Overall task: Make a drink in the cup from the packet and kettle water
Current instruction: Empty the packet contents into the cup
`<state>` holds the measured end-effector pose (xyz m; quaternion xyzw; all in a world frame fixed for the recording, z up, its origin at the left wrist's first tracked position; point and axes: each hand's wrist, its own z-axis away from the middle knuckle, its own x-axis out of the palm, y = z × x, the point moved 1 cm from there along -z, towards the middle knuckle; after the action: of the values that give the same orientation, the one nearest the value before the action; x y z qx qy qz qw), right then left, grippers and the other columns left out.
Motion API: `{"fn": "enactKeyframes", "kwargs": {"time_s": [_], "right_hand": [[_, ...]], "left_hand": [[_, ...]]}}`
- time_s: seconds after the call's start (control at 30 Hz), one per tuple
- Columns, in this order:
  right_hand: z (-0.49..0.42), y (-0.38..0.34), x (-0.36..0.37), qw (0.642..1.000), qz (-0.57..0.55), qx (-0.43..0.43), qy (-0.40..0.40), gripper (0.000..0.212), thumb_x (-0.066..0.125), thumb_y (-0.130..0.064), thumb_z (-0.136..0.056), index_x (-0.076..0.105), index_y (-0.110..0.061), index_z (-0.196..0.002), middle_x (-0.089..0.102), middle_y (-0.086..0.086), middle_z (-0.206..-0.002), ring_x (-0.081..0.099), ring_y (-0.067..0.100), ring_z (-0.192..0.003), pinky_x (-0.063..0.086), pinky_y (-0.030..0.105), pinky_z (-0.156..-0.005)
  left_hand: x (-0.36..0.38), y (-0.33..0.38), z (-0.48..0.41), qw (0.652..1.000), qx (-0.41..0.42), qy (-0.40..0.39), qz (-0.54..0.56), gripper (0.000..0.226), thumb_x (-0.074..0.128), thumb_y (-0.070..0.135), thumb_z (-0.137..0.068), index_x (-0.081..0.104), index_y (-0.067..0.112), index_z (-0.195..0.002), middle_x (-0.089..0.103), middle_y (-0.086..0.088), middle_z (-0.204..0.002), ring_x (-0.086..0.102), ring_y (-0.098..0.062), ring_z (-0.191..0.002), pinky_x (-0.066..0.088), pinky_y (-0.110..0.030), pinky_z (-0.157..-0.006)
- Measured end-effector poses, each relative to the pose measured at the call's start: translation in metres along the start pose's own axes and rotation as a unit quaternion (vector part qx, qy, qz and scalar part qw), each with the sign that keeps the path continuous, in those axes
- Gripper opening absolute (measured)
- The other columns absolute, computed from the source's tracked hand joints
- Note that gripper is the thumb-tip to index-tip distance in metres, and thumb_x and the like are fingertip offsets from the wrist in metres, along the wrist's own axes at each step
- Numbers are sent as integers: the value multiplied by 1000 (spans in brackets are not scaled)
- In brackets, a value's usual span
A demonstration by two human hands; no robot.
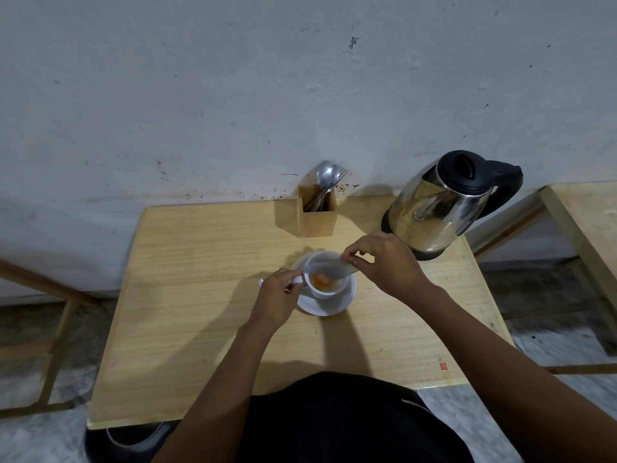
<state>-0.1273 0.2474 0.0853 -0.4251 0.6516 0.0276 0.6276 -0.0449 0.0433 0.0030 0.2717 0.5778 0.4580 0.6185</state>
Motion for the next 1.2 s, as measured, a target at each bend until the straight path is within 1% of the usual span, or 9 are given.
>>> {"fn": "enactKeyframes", "kwargs": {"time_s": [0.13, 0.23, 0.43, 0.57, 0.67, 0.77, 0.87, 1.1, 1.2], "right_hand": [[0, 0, -2, 1000, 2, 1, 10, 10, 77, -17, -81, 77, -24, -88, 71, -13, -80, 56, 12, -75, 46, 29, -67], [0, -5, -2, 1000, -11, -8, 5, 8, 75, -19, -83, 76, -24, -89, 71, -13, -82, 56, 12, -78, 45, 27, -70], [-3, -11, -2, 999, -25, -19, 6, 14, 76, -22, -83, 76, -22, -97, 72, -12, -83, 55, 9, -77, 39, 14, -70], [-1, 0, -5, 991, -55, 91, -75, 34, 75, -29, -83, 70, -26, -116, 67, -14, -95, 57, 6, -89, 46, 23, -78], [2, 9, -3, 985, -64, 132, -89, 16, 74, -26, -85, 76, -22, -100, 65, -17, -83, 60, 4, -81, 51, 30, -76], [5, 8, 2, 986, -61, 147, -59, 9, 74, -26, -85, 78, -23, -92, 62, -19, -76, 59, 3, -74, 46, 26, -70], [9, 6, 5, 991, -21, 129, -6, 7, 76, -30, -82, 79, -27, -88, 70, -15, -80, 57, 5, -69, 43, 24, -66], [9, 0, 9, 990, -3, 141, -12, 6, 76, -38, -81, 79, -34, -85, 73, -14, -83, 57, 6, -67, 43, 27, -67], [10, 2, 9, 988, 16, 152, 0, 7, 74, -37, -83, 79, -34, -86, 72, -17, -84, 56, 4, -66, 35, 18, -61]], "left_hand": [[-4, 4, 0, 1000, -10, -8, 9, 33, 61, 20, -91, 61, 19, -123, 60, 5, -115, 58, -14, -104, 45, -23, -84], [-7, 10, -4, 998, 41, 12, -49, 43, 60, 29, -91, 53, 20, -133, 50, 11, -121, 47, -8, -114, 40, -26, -95], [-2, 13, -15, 994, 79, 48, -58, 15, 63, 17, -89, 74, 11, -98, 64, -1, -110, 57, -19, -105, 48, -31, -89], [-2, 15, -17, 995, 78, 54, -37, 15, 62, 11, -89, 74, 5, -94, 66, -6, -100, 60, -15, -90, 40, -6, -75], [-2, 15, -17, 995, 84, 52, -27, 13, 63, 9, -88, 75, 5, -92, 66, -4, -95, 60, -13, -85, 37, -1, -71], [1, 14, -17, 995, 79, 55, -16, 13, 64, 8, -88, 75, 4, -91, 63, -1, -92, 59, -13, -83, 37, 0, -70], [4, 11, -18, 996, 71, 53, -9, 12, 65, 10, -87, 75, 5, -90, 64, -1, -94, 60, -16, -87, 39, -7, -73], [8, 8, -20, 995, 80, 48, -31, 14, 64, 13, -87, 76, 7, -91, 68, -5, -102, 61, -23, -97, 51, -36, -87], [8, 7, -20, 995, 76, 48, -33, 14, 64, 15, -87, 77, 10, -92, 68, -3, -102, 61, -23, -97, 51, -40, -87]]}}
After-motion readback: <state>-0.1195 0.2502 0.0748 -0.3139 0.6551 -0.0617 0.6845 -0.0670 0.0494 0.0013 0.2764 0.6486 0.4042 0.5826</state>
